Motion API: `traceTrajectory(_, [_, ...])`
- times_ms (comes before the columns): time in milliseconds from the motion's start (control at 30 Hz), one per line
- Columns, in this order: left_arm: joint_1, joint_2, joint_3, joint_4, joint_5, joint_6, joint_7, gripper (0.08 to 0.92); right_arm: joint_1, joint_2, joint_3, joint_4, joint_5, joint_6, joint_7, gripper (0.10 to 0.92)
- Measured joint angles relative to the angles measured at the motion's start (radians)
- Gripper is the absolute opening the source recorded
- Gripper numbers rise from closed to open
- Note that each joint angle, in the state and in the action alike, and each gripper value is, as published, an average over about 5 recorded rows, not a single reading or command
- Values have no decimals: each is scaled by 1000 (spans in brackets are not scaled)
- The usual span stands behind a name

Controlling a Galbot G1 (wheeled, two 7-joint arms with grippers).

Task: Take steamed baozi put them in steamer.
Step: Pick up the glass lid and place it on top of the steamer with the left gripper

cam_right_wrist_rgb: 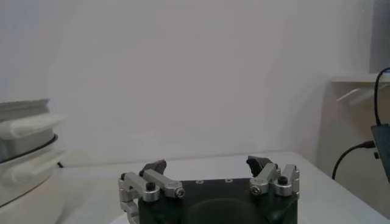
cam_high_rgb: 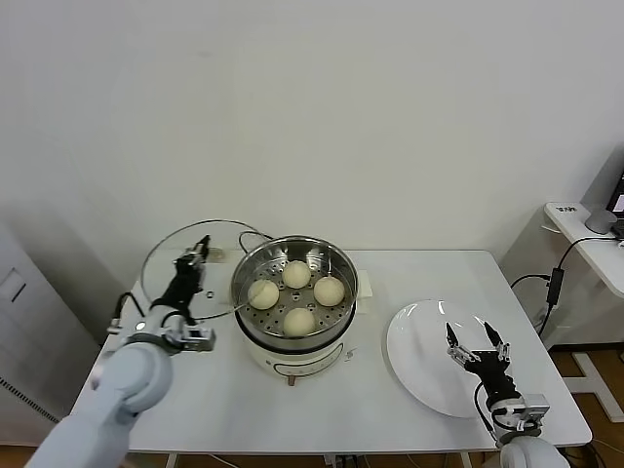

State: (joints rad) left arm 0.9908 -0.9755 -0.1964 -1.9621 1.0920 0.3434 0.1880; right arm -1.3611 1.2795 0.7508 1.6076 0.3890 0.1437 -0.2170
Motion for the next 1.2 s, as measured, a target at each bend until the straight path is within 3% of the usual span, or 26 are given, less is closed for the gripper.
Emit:
traceTrajectory(467, [-106,-136,189,39,138,140,65,110,4,0,5,-15,-3,0,1,823])
traceTrajectory(1200, [-140,-307,302,104,311,250,113,110,17,-7,14,-44,-2,5,-5,823])
